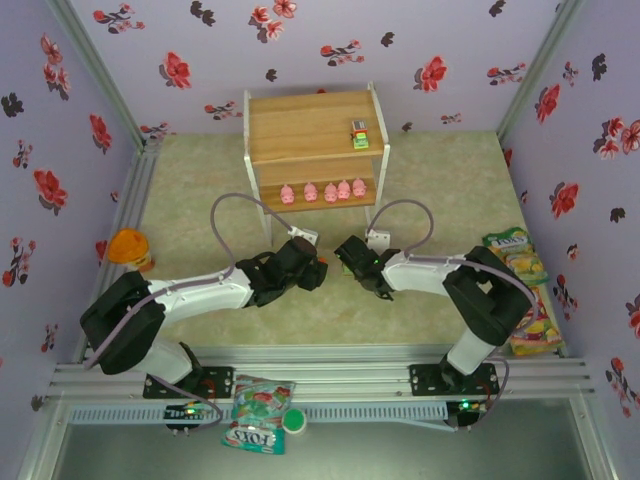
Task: Place and organize the plastic toys onto the shelf
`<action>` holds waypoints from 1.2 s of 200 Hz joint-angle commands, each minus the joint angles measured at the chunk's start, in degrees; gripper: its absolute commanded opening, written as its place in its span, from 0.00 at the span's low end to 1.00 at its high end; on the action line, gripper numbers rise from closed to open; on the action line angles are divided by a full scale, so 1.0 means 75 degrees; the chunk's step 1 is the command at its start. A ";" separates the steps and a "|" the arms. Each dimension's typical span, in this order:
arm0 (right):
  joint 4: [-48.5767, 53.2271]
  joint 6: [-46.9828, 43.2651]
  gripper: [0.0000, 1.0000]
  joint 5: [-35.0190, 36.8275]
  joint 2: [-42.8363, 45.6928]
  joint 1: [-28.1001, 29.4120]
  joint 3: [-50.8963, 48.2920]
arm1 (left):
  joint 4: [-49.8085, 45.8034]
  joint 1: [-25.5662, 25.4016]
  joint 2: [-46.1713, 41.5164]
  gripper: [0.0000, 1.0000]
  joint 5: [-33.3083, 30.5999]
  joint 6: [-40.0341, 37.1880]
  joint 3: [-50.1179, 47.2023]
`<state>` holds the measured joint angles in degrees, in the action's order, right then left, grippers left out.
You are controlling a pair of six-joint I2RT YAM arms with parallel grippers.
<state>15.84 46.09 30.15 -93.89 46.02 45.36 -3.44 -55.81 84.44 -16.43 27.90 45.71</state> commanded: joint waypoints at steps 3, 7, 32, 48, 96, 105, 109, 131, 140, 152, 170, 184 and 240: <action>0.0451 -0.0110 0.29 0.0403 0.0538 0.0111 0.0022 | 0.0046 0.0070 0.0090 0.63 -0.0013 -0.0176 0.0233; 0.0494 -0.0107 0.29 0.0409 0.0593 0.0126 0.0022 | 0.0049 0.0069 0.0096 0.64 -0.0012 -0.0170 0.0236; 0.0831 -0.0088 0.29 0.0459 0.1027 0.0297 0.0061 | 0.0049 0.0069 0.0085 0.64 -0.0016 -0.0167 0.0233; 0.1125 -0.0074 0.29 0.0541 0.1342 0.0438 0.0102 | 0.0055 0.0070 0.0087 0.64 -0.0013 -0.0166 0.0242; 0.2033 -0.0085 0.29 0.0654 0.2399 0.0817 0.0477 | 0.0061 0.0067 0.0120 0.64 0.0003 -0.0136 0.0257; 0.2220 -0.0109 0.29 0.0717 0.2536 0.0918 0.0616 | 0.0061 0.0066 0.0117 0.64 0.0008 -0.0139 0.0256; 0.2301 -0.0126 0.29 0.0744 0.2584 0.0969 0.0692 | 0.0059 0.0070 0.0119 0.64 0.0007 -0.0145 0.0261; 0.2838 -0.0185 0.29 0.0985 0.2817 0.1270 0.1182 | 0.0061 0.0066 0.0126 0.64 0.0000 -0.0134 0.0256; 0.3007 -0.0213 0.29 0.1071 0.2881 0.1396 0.1393 | 0.0061 0.0070 0.0120 0.64 0.0003 -0.0140 0.0258; 0.3197 -0.0255 0.29 0.1168 0.2971 0.1549 0.1686 | 0.0061 0.0067 0.0151 0.64 0.0003 -0.0134 0.0269; 0.3366 -0.0364 0.28 0.1216 0.3048 0.1739 0.2079 | 0.0060 0.0064 0.0162 0.64 0.0004 -0.0135 0.0268; 0.3490 -0.0505 0.28 0.1265 0.3061 0.1869 0.2452 | 0.0061 0.0067 0.0156 0.64 0.0005 -0.0134 0.0270; 0.3642 -0.1373 0.28 0.1318 0.2872 0.2009 0.3917 | 0.0049 0.0065 0.0133 0.64 0.0000 -0.0146 0.0273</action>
<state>40.77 40.10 37.54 -71.99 60.80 69.43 -3.42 -55.79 85.23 -16.43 27.90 46.15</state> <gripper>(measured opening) 0.283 0.636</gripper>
